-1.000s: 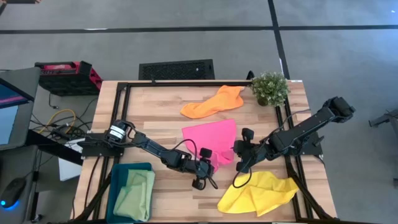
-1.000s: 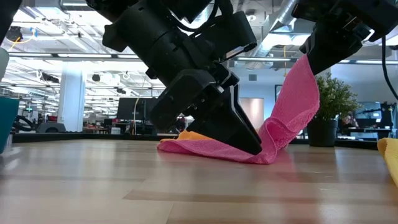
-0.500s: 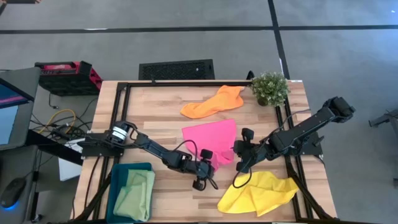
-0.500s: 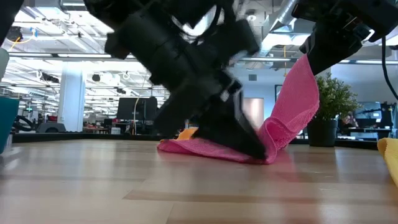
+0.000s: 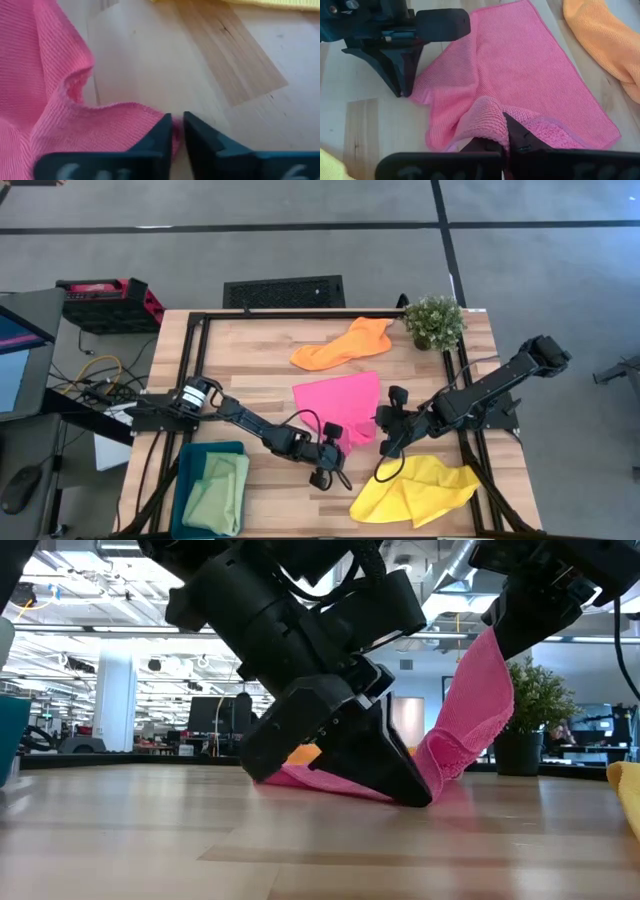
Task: Fold microfiber towels
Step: Fold the pink microfiber towel
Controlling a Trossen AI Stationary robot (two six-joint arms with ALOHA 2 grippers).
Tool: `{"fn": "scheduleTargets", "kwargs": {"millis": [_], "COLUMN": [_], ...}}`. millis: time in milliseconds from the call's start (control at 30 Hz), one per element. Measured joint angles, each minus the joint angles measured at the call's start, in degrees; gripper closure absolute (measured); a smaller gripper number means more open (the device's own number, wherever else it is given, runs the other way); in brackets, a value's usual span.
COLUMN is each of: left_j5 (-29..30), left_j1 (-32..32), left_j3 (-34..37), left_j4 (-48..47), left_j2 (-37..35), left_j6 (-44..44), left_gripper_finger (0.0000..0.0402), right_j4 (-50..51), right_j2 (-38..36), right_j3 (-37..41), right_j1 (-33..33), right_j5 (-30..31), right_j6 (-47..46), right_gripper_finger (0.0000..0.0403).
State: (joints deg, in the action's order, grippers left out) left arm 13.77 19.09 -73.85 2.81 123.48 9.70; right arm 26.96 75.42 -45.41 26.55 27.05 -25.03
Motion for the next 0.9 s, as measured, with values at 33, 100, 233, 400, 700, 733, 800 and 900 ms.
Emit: {"fn": "scheduleTargets", "kwargs": {"millis": [33,100,233,400,700,733,800,900], "left_j5": [0.0,0.0,-0.2,0.6,0.3,0.2,0.1,0.1], "left_j1": [0.0,-0.1,0.1,1.0,3.2,3.6,4.3,5.2], "left_j3": [-0.4,-1.3,-3.3,-8.5,-19.9,-21.2,-23.8,-26.6], "left_j4": [-1.3,-3.1,-7.1,-19.7,-41.9,-44.1,-48.7,-55.1], "left_j2": [0.0,0.0,-0.1,-0.6,-0.7,-0.7,-0.8,-0.9], "left_j6": [-0.7,-1.9,-2.3,-3.2,-8.8,-9.4,-10.7,-13.5], "left_gripper_finger": [0.0386,0.0394,0.04,0.0401,0.0401,0.0401,0.0401,0.0401], "right_j4": [0.0,0.0,0.2,1.5,3.1,3.3,3.9,4.7], "right_j2": [0.0,0.0,0.0,0.0,0.0,0.0,0.0,0.0], "right_j3": [0.0,0.0,0.0,0.0,0.0,0.0,0.0,0.0], "right_j1": [0.0,0.0,0.0,0.1,0.2,0.3,0.7,1.5], "right_j5": [0.0,0.0,0.0,-1.0,-10.9,-12.0,-13.5,-15.2], "right_j6": [0.0,0.0,0.0,-0.3,-1.2,-1.5,-2.0,-2.3], "right_gripper_finger": [0.0395,0.0395,0.0395,0.0395,0.0395,0.0395,0.0395,0.0395]}}
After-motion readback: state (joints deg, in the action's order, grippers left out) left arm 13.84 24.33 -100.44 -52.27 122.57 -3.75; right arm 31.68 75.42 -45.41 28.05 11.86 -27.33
